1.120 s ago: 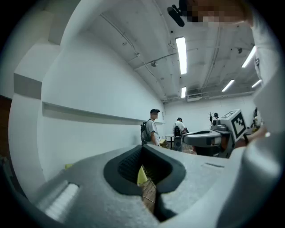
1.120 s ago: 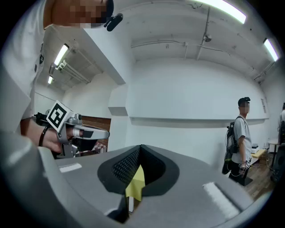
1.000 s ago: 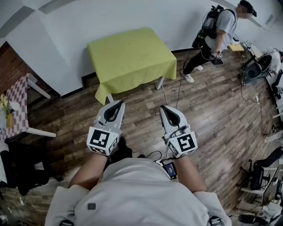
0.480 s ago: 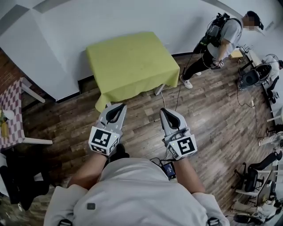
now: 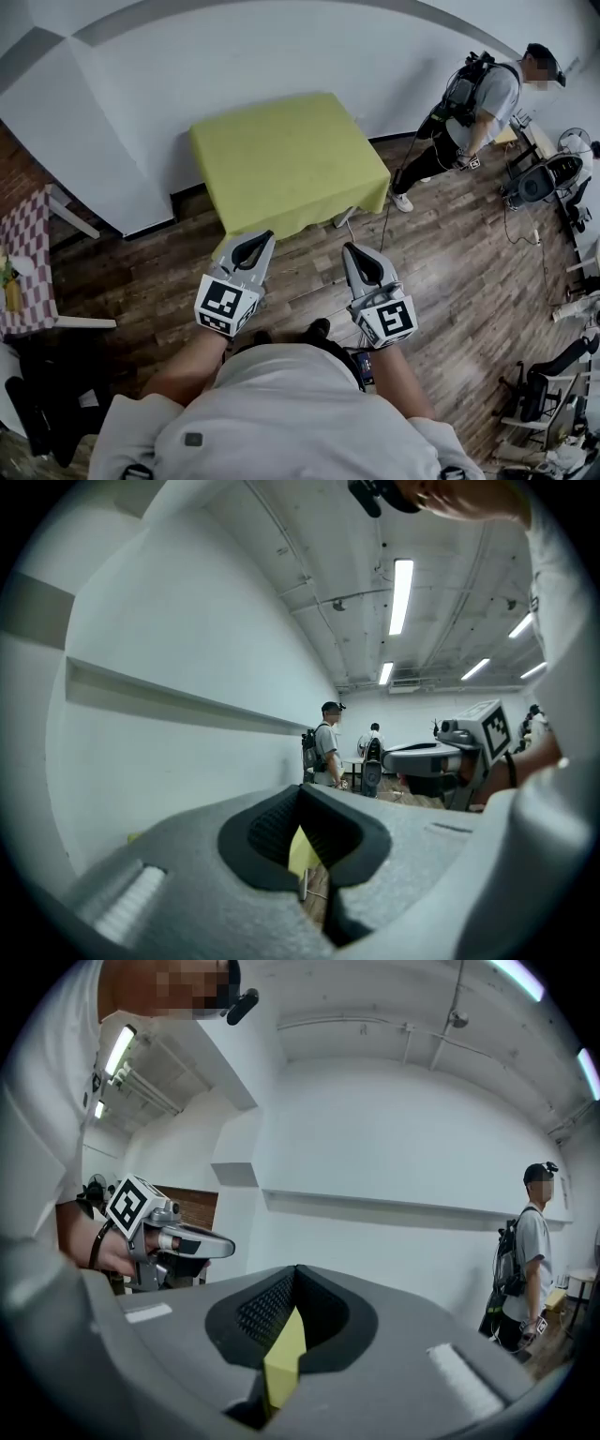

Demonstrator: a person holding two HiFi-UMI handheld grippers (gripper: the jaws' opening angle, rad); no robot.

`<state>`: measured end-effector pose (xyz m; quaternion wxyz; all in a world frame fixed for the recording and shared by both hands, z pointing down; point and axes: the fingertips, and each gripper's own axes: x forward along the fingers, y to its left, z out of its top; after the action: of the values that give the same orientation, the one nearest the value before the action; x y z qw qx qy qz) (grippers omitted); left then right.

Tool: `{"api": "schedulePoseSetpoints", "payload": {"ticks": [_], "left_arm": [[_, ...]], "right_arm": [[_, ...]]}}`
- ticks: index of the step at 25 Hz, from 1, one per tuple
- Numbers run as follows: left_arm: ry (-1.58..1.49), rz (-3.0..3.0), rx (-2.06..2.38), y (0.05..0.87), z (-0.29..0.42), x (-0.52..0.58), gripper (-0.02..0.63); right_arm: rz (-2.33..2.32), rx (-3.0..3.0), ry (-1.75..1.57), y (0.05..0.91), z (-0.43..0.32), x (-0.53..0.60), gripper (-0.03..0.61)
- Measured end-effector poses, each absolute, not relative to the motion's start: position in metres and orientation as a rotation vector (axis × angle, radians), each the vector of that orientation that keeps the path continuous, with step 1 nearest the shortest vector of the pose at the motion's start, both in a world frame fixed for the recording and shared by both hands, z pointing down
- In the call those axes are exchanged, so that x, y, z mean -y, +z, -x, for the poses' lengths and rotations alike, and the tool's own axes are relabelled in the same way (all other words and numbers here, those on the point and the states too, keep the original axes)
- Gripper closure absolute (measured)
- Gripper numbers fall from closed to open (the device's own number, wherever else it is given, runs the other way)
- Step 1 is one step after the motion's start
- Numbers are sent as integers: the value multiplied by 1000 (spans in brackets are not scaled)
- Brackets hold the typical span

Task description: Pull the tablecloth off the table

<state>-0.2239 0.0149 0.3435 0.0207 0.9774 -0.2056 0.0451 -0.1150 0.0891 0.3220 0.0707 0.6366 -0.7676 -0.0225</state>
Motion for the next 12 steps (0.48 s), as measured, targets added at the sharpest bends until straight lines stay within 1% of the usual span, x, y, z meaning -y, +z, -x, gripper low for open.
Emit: {"api": "schedulePoseSetpoints", "payload": {"ticks": [6,12], "left_arm": [[150,-3006,703,348,200,21,611],[165,-2986,820,356,152,59,611]], "right_arm": [[-1911,2364,-48,330,80,-46,568],[-1839,2434,-83,337,25,2,568]]}}
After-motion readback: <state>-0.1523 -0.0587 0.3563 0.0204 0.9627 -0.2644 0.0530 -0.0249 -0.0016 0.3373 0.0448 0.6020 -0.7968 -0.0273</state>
